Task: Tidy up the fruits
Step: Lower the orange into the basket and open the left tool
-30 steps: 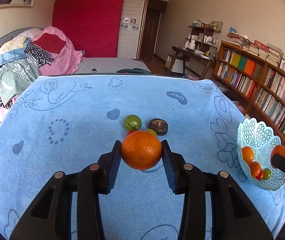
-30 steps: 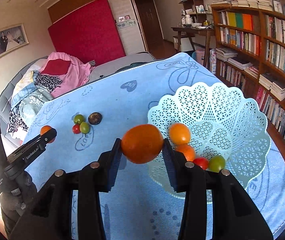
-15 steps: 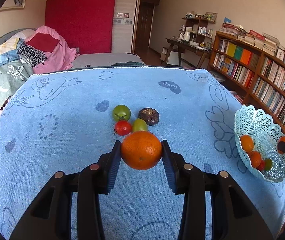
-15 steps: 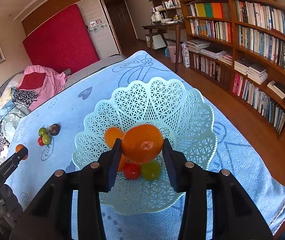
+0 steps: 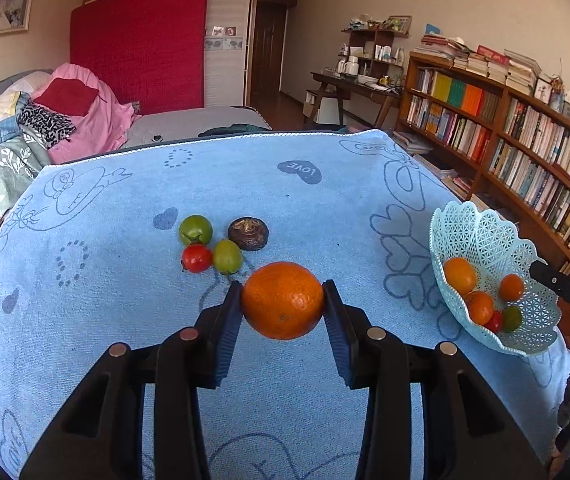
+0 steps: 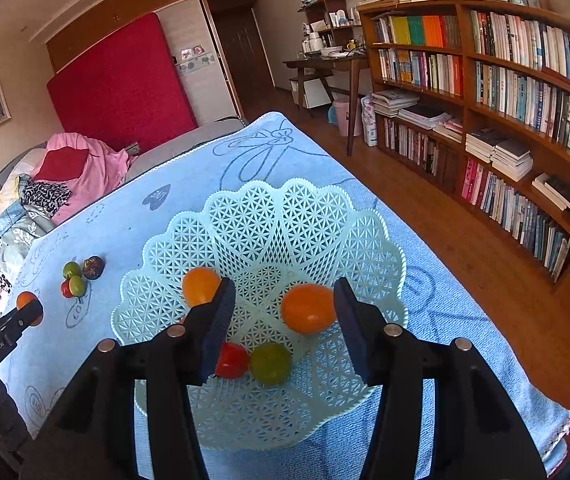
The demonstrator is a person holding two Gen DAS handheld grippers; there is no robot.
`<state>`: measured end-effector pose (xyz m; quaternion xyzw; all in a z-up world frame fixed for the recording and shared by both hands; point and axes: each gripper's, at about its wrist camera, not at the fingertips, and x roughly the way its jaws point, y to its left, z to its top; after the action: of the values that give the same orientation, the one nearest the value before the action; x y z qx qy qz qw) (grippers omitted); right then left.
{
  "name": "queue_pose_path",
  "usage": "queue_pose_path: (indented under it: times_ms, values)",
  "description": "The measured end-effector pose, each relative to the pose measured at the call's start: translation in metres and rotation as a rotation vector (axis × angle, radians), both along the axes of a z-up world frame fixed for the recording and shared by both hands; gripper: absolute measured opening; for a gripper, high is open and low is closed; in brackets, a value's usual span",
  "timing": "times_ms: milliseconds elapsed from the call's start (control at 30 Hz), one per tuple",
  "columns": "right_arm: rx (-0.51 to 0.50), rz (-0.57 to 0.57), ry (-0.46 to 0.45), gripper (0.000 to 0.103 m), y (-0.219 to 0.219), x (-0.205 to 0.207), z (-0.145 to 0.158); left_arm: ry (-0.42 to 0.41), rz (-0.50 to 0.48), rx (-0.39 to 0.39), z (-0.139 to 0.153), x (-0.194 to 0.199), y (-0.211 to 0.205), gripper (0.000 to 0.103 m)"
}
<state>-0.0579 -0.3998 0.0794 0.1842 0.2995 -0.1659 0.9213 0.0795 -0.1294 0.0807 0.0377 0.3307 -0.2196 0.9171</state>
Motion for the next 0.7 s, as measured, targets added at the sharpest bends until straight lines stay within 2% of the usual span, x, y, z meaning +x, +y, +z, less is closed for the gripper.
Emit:
queue_pose_path:
  times_ms: [433, 567, 700]
  values:
    - [-0.009, 0.027, -0.068, 0.053, -0.019, -0.018, 0.011, -0.018, -0.152, 0.008, 0.015, -0.022, -0.079, 0.041]
    - [-0.026, 0.019, -0.091, 0.061, -0.025, -0.022, 0.015, -0.015, -0.204, 0.022, 0.014, -0.028, -0.109, 0.041]
    - [-0.019, 0.011, -0.113, 0.061, -0.032, -0.027, 0.016, -0.017, -0.246, 0.033, 0.015, -0.034, -0.135, 0.041]
